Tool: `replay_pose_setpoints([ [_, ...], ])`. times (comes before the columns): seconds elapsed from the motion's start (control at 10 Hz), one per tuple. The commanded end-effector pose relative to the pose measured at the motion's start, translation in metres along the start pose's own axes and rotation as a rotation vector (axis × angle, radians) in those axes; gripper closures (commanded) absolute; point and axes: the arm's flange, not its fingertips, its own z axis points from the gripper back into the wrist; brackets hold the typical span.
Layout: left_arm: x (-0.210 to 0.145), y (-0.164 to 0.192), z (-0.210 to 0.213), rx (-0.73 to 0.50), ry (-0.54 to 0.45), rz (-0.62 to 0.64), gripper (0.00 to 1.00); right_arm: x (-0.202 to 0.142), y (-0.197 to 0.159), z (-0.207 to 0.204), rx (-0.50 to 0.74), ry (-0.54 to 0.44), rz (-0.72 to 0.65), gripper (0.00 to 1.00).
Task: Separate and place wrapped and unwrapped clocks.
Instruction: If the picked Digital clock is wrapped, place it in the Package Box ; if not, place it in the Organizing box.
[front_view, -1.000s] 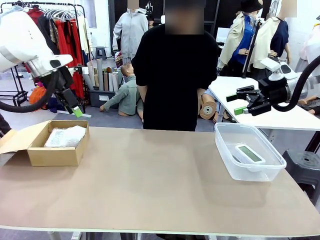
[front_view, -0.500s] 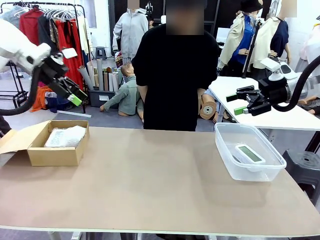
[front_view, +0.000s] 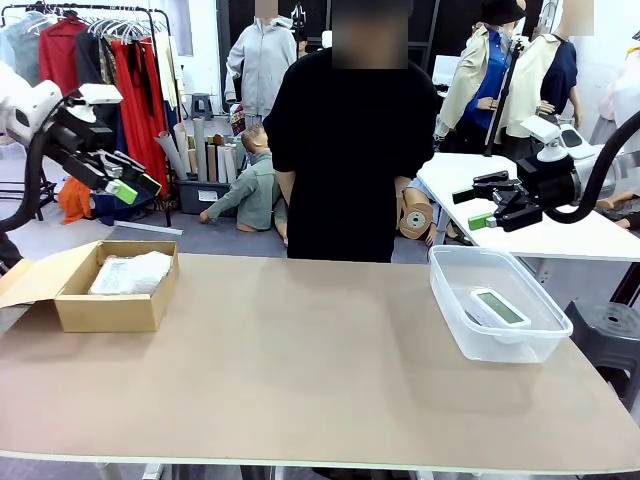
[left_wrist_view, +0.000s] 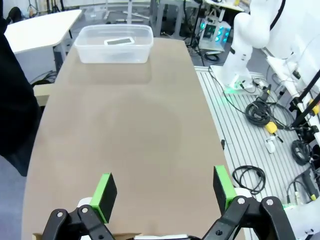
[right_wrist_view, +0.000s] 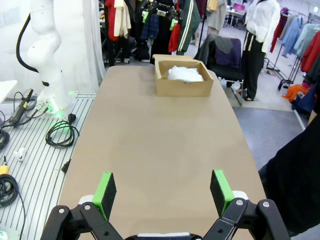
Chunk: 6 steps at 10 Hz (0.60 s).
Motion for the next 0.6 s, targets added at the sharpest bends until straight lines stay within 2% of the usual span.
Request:
replay_pose_setpoints([
  [0.0, -0.003, -0.003, 0.003, -0.012, -0.007, 0.007, 0.00, 0.002, 0.001, 0.001, 0.000, -0.001, 0.003, 0.00],
  [0.1, -0.013, 0.001, -0.005, 0.091, 0.007, -0.105, 0.00, 0.002, 0.001, 0.001, 0.000, -0.001, 0.003, 0.00],
  [0.4, -0.035, -0.004, -0.015, 0.113, -0.091, -0.321, 0.00, 0.002, 0.001, 0.001, 0.000, -0.001, 0.003, 0.00],
  [0.5, -0.041, -0.006, -0.018, 0.170, -0.112, -0.383, 0.00, 0.002, 0.001, 0.001, 0.000, -0.001, 0.003, 0.00],
])
